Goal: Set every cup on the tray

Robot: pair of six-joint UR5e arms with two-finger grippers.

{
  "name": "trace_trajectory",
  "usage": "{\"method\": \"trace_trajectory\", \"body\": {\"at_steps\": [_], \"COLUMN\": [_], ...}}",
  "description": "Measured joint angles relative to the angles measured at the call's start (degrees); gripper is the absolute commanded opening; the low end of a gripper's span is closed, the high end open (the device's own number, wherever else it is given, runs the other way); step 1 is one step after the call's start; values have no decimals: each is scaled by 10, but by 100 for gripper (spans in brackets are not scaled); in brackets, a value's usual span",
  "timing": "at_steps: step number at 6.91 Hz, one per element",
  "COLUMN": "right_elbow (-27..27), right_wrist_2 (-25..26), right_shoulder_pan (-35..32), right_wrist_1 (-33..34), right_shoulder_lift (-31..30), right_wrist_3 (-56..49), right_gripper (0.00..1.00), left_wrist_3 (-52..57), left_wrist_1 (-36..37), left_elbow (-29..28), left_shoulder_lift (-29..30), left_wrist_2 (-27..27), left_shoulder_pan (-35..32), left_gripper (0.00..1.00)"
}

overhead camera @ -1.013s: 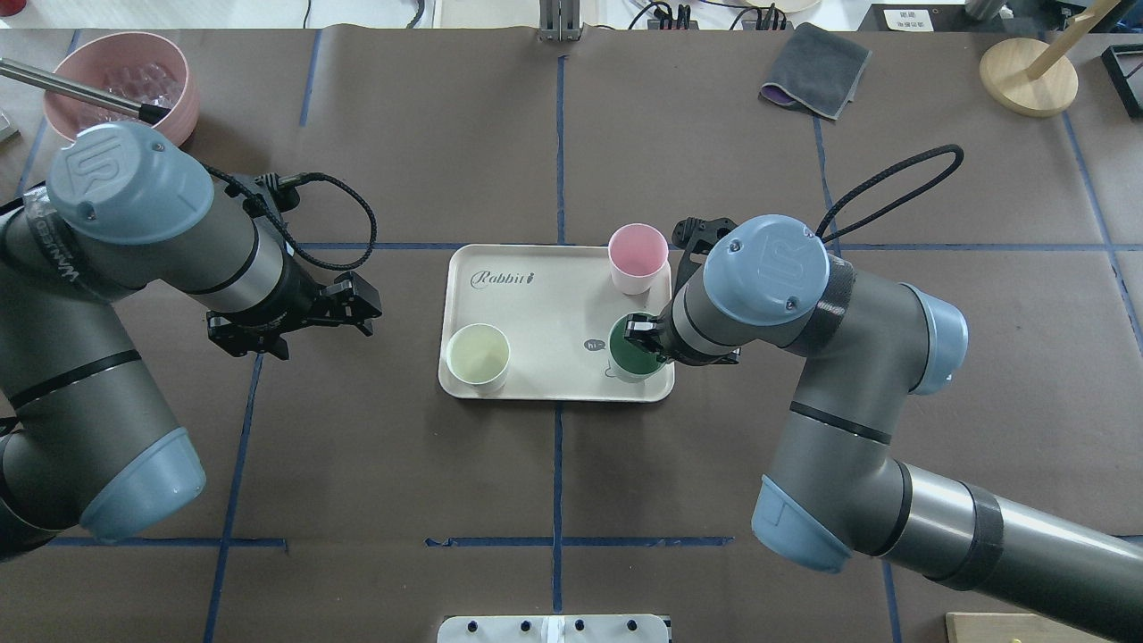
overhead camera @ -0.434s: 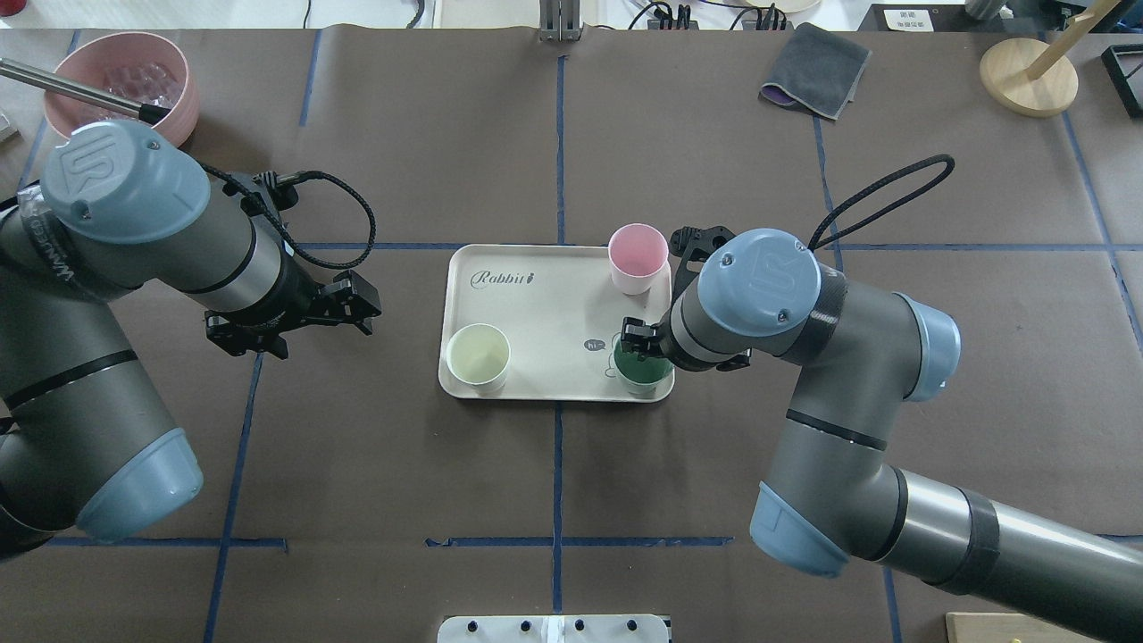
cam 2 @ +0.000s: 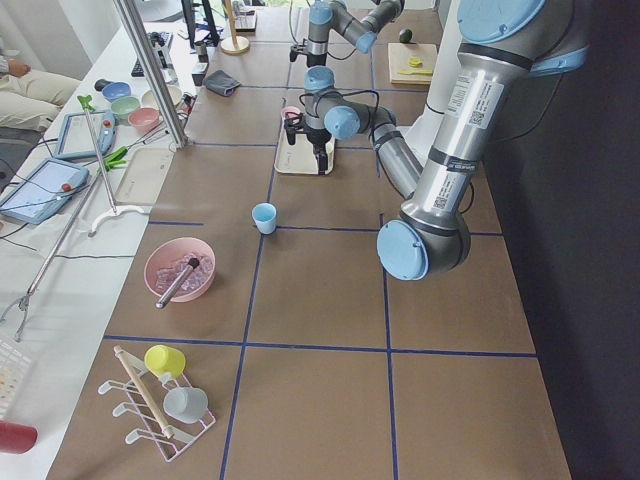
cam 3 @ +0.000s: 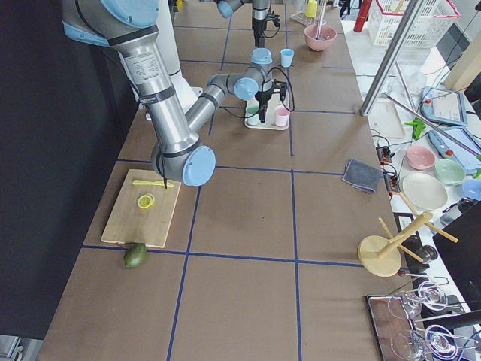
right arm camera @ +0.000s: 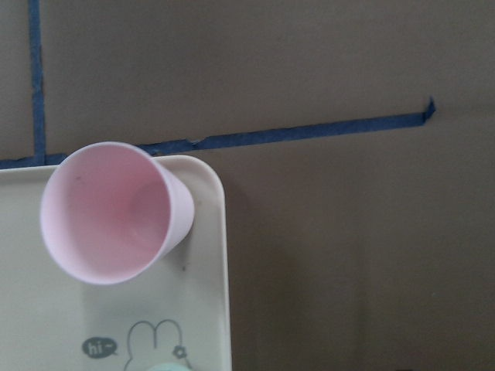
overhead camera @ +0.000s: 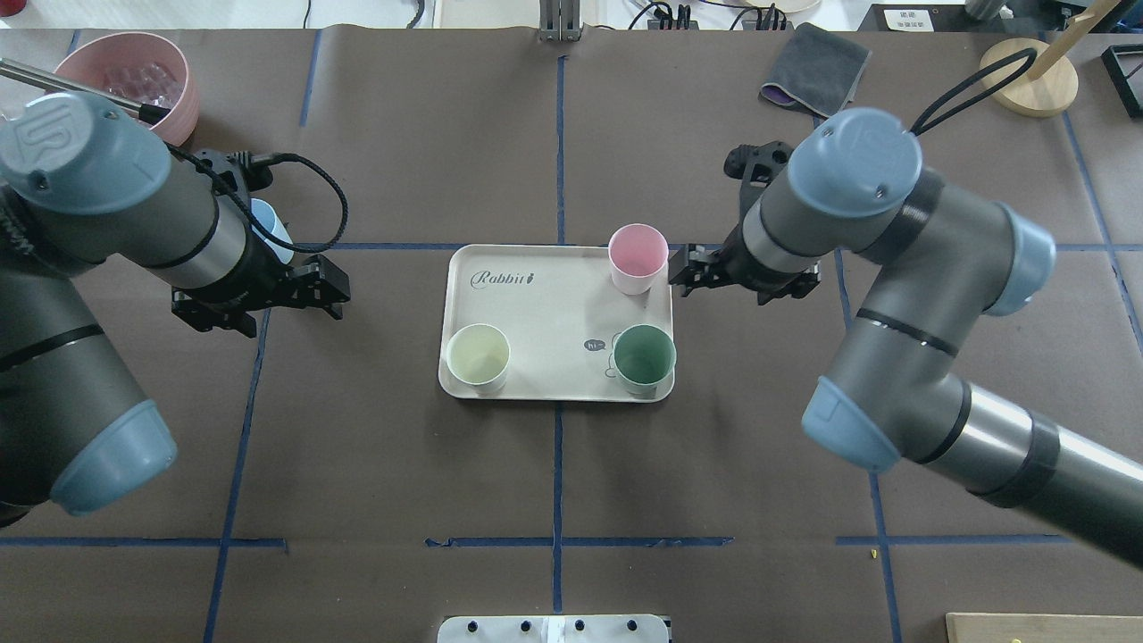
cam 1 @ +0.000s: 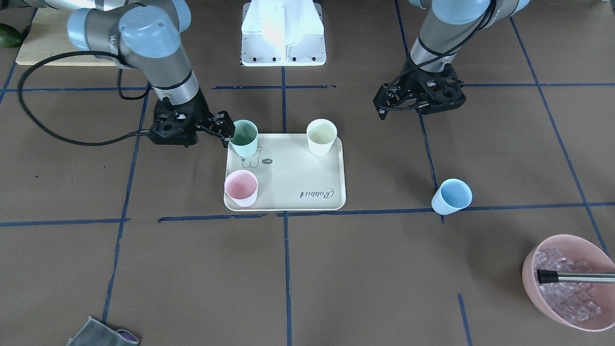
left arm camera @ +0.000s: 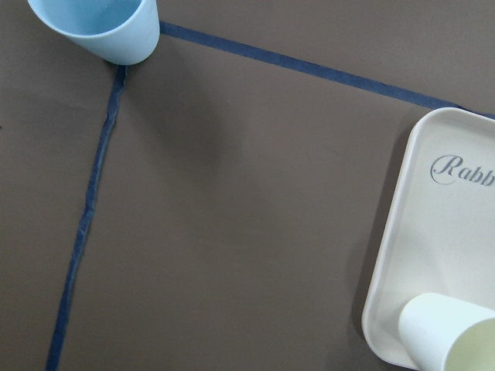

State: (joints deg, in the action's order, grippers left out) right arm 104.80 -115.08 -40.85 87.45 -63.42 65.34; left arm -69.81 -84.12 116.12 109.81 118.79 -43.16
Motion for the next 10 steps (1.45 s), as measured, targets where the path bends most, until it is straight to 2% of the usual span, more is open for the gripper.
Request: {"method": "trace_trajectory", "body": {"at_steps": [2, 5, 10], "right_elbow": [-1, -1, -4], "right_wrist_2": [-64, -135, -144], "right_shoulder_pan": [-80, -173, -186], "right_wrist_1": [1, -1, -5], "right_shoulder_lift": [-45, -119, -134], "right_wrist_3": [-138, -313, -343], "right_gripper": [100, 100, 100], "left_wrist_3": [107, 201, 109], "left_wrist_1": [-1, -60, -269], "left_elbow": [-27, -140, -279], "left_shoulder_lift": [-24, -30, -20], "left_wrist_2": [17, 45, 51], "left_shoulder_pan": [-65, -147, -146], "left_gripper": [100, 100, 100]}}
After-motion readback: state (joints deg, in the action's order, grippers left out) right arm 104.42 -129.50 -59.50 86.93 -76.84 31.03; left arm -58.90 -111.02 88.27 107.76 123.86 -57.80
